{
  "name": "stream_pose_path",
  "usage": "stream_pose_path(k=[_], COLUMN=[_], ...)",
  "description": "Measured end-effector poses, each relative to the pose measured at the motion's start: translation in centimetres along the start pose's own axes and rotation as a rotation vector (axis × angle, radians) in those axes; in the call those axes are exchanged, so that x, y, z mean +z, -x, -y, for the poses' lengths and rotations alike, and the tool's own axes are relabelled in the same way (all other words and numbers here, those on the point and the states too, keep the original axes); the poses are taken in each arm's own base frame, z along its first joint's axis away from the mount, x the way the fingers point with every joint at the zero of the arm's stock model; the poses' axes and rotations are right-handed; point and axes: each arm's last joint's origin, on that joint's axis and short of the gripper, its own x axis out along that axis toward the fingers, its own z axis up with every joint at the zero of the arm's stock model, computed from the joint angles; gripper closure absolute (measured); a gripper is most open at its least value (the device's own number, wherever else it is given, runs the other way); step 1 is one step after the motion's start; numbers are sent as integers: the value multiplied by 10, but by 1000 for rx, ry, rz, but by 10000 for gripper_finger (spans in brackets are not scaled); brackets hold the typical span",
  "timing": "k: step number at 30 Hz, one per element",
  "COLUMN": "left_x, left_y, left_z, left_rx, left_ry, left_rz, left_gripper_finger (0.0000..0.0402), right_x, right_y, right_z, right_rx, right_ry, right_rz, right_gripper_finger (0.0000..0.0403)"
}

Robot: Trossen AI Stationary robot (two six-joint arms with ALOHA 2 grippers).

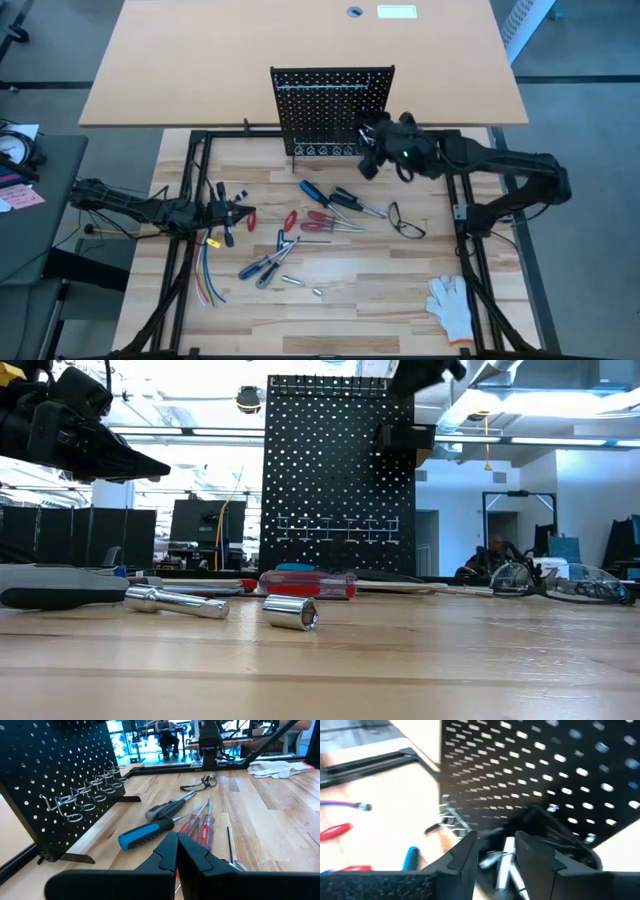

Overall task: Hang tools onto peg board
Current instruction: Put the socket into the bin of the pegboard

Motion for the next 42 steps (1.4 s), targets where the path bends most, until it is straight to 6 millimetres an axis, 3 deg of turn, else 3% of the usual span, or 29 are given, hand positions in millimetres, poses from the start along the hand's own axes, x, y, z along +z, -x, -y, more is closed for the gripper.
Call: stream_pose_path(k=[6, 12, 20, 26, 33, 37, 42], left_x=[0, 0, 0, 0, 0, 0, 0], left_y=[0, 0, 0, 0, 0, 0, 0], left_z=[0, 0, 0, 0, 0, 0, 0], left_rx=[0, 0, 0, 0, 1, 0, 0], left_ry=[0, 0, 1, 1, 1, 1, 0], left_rz=[0, 1, 1, 1, 2, 1, 1], left_gripper_finger=[401, 401, 402, 401, 401, 402, 402], right_x=[-26, -91, -190, -236, -263, -263, -264], right_y=[31, 46, 30, 6, -24, -26, -28], right_z=[-53, -110, -151, -197, -254, -282, -299], right_rx=[180, 382, 611, 767, 771, 777, 745], right_ry=[137, 196, -31, 119, 246, 281, 350], right_rz=[17, 81, 126, 170, 173, 154, 48], right_gripper_finger=[271, 271, 266, 215, 145, 142, 143])
